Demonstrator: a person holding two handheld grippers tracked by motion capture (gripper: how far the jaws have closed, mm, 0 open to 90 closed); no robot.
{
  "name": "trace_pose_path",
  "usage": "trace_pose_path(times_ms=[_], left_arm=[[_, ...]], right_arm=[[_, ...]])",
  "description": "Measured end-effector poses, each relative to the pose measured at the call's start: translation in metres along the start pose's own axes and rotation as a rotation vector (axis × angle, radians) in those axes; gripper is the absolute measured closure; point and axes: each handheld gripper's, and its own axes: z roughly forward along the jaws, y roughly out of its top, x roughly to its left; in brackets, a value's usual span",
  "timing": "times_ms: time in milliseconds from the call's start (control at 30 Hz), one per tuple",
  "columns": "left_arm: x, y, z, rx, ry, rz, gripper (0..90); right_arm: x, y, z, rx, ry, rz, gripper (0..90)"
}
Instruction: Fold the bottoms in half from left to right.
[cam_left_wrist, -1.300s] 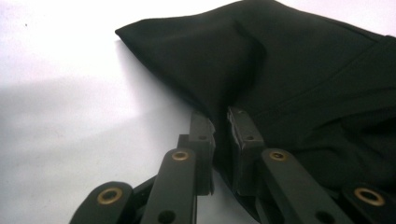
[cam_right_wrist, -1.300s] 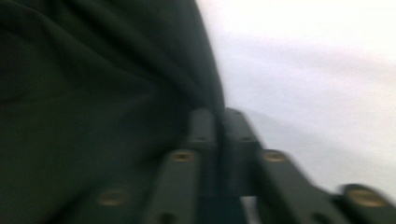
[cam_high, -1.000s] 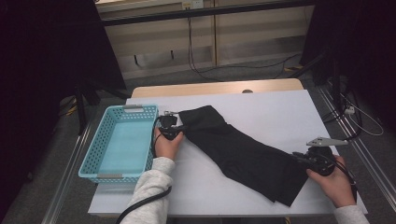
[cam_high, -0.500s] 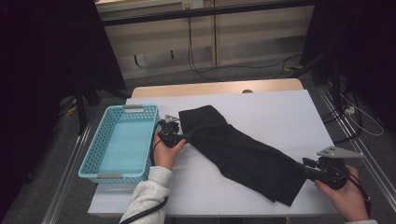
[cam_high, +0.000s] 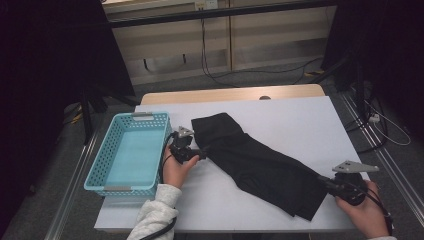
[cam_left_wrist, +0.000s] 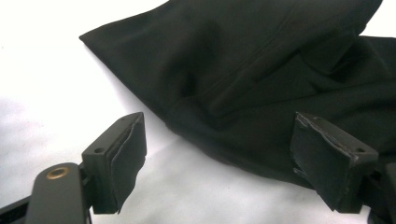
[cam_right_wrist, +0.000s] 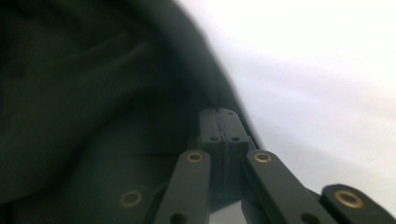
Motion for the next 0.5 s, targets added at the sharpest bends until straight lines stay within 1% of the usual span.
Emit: trace_pose_path(times_ms=[100,133,167,200,233,267,300,333,367,400,500], left_arm=[[-0.001,0.001,0.001,-0.003,-0.010,0.008,19.1],[-0.002,0.001,0.001,0.000,-0.007,0.013,19.1],[-0.002,0.001,0.002,0.001,-0.009,0.009,19.1],[-0.003,0.001,0.002,0.003,-0.011,0.014,19.1],[-0.003,0.001,0.002,0.006,-0.015,0.017,19.1],[-0.004,0.001,0.002,0.002,-0.013,0.016,19.1],[-0.004,0.001,0.002,0.003,-0.015,0.019,19.0],[-0.004,0.001,0.002,0.008,-0.020,0.019,18.8],[-0.004,0.001,0.002,0.011,-0.022,0.017,18.6],[-0.004,0.000,0.003,0.013,-0.023,0.014,18.3],[-0.003,-0.001,0.003,0.021,-0.025,0.014,17.8]], right_arm=[[-0.018,0.001,-0.010,-0.038,-0.022,0.055,89.9],[-0.021,0.001,-0.011,-0.047,-0.026,0.067,88.6],[-0.023,0.000,-0.011,-0.052,-0.039,0.071,86.2],[-0.024,0.000,-0.010,-0.054,-0.055,0.069,80.2],[-0.023,-0.001,-0.008,-0.056,-0.065,0.076,72.1],[-0.022,-0.001,-0.007,-0.055,-0.056,0.077,72.2],[-0.019,-0.001,-0.007,-0.052,-0.039,0.063,71.9],[-0.016,0.000,-0.007,-0.051,-0.034,0.053,69.9],[-0.012,0.001,-0.008,-0.054,-0.033,0.039,67.0],[-0.009,0.001,-0.008,-0.054,-0.024,0.032,65.9],[0.006,0.004,-0.008,-0.047,0.020,-0.007,62.3]])
